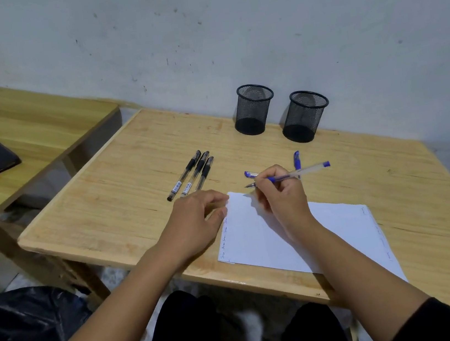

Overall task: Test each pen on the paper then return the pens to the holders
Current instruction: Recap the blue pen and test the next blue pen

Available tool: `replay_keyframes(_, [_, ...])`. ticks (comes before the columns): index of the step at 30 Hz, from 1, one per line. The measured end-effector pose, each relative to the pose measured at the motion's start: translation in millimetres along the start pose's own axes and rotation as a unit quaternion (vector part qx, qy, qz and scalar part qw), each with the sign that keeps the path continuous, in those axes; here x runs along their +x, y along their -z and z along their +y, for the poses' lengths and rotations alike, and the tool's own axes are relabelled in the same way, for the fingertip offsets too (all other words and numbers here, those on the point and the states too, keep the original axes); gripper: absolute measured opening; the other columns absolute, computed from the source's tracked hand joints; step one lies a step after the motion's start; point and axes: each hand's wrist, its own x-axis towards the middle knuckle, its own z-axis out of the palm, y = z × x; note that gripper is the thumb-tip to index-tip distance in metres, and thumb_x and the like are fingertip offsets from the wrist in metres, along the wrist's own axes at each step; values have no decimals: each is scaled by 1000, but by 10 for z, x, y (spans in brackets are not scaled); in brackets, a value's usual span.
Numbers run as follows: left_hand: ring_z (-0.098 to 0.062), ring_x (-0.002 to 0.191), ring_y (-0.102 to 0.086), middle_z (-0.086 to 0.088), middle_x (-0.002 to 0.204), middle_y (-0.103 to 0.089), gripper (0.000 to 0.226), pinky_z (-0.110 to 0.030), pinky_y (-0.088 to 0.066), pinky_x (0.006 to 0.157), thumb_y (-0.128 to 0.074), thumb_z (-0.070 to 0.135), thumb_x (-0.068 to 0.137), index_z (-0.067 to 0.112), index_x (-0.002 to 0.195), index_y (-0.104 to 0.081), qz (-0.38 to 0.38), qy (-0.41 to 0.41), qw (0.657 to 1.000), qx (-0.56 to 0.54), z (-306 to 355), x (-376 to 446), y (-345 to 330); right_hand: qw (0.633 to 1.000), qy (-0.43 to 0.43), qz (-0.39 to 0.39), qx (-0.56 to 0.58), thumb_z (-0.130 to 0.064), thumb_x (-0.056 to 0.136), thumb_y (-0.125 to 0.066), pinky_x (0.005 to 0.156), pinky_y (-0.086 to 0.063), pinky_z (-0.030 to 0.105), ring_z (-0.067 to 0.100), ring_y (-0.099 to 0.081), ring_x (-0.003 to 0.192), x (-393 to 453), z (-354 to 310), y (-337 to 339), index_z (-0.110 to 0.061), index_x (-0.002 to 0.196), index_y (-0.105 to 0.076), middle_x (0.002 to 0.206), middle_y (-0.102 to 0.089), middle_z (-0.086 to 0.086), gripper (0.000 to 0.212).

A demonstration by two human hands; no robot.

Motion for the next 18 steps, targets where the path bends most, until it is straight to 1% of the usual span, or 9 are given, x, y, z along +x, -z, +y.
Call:
replay_keyframes(1, [2, 97, -52, 8, 117, -64, 26, -10, -34, 86, -58, 25, 88, 25, 114, -61, 2, -3, 1000, 1, 40, 68, -11, 999, -14, 20, 29, -1, 91, -50, 40, -36, 16, 8, -43, 41, 8, -25, 34, -3, 80, -54, 51, -49, 5, 12])
replay_keyframes(2, [-2, 100, -54, 7, 119, -62, 27, -12, -33, 87, -57, 25, 88, 24, 115, -61, 4, -6, 1000, -1, 85, 146, -32, 997, -29, 40, 53, -1, 91, -51, 39, -36, 16, 9, -42, 41, 14, -50, 71, -4, 80, -54, 48, -49, 2, 12])
replay_keyframes(4, [-13, 105, -59, 5, 122, -61, 27, -11, -34, 85, -57, 25, 89, 24, 115, -60, 4, -14, 1000, -1, 168, 330, -97, 992, -54, 76, 88, -2, 90, -51, 39, -36, 14, 7, -43, 40, 15, -98, 155, -8, 78, -54, 47, -50, -1, 14])
replay_keyframes(5, [-15, 106, -59, 3, 122, -61, 27, -14, -37, 86, -57, 24, 88, 23, 115, -61, 4, -19, 1000, 8, 203, 437, -139, 989, -62, 89, 100, -3, 90, -52, 39, -36, 13, 6, -44, 39, 11, -122, 198, -9, 78, -54, 48, -51, -1, 14])
replay_keyframes(7, [-16, 106, -58, -2, 119, -63, 27, -24, -43, 89, -58, 21, 88, 21, 114, -62, -3, -26, 999, 24, 265, 642, -227, 985, -68, 104, 116, -5, 91, -52, 39, -35, 13, 5, -43, 40, -9, -168, 281, -11, 78, -54, 52, -52, 1, 15])
replay_keyframes(8, [-17, 105, -58, -4, 118, -63, 28, -27, -43, 90, -58, 20, 87, 20, 114, -62, -11, -29, 999, 30, 294, 733, -274, 985, -68, 109, 117, -5, 91, -52, 38, -34, 13, 6, -43, 40, -19, -188, 322, -11, 77, -55, 54, -52, 2, 15])
replay_keyframes(12, [-20, 102, -58, -6, 116, -61, 29, -25, -42, 83, -58, 18, 87, 16, 115, -61, -43, -36, 995, 81, 321, 970, -459, 985, -59, 123, 108, -7, 90, -53, 38, -33, 15, 7, -43, 42, -42, -223, 473, -12, 77, -55, 58, -54, 4, 15])
replay_keyframes(15, [-25, 96, -59, -8, 104, -63, 18, -32, -47, 81, -57, 17, 87, 14, 103, -65, -57, -42, 991, 113, 283, 1034, -543, 984, -53, 127, 115, -6, 90, -53, 38, -31, 17, 9, -44, 42, -47, -232, 568, -13, 75, -55, 60, -55, 5, 16])
replay_keyframes(18, [-23, 87, -58, -9, 97, -64, 9, -34, -49, 75, -57, 14, 87, 13, 91, -65, -44, -34, 992, 110, 305, 1046, -563, 978, -68, 130, 146, -6, 90, -49, 36, -29, 18, 11, -45, 43, -52, -265, 638, -8, 78, -57, 63, -55, 9, 14])
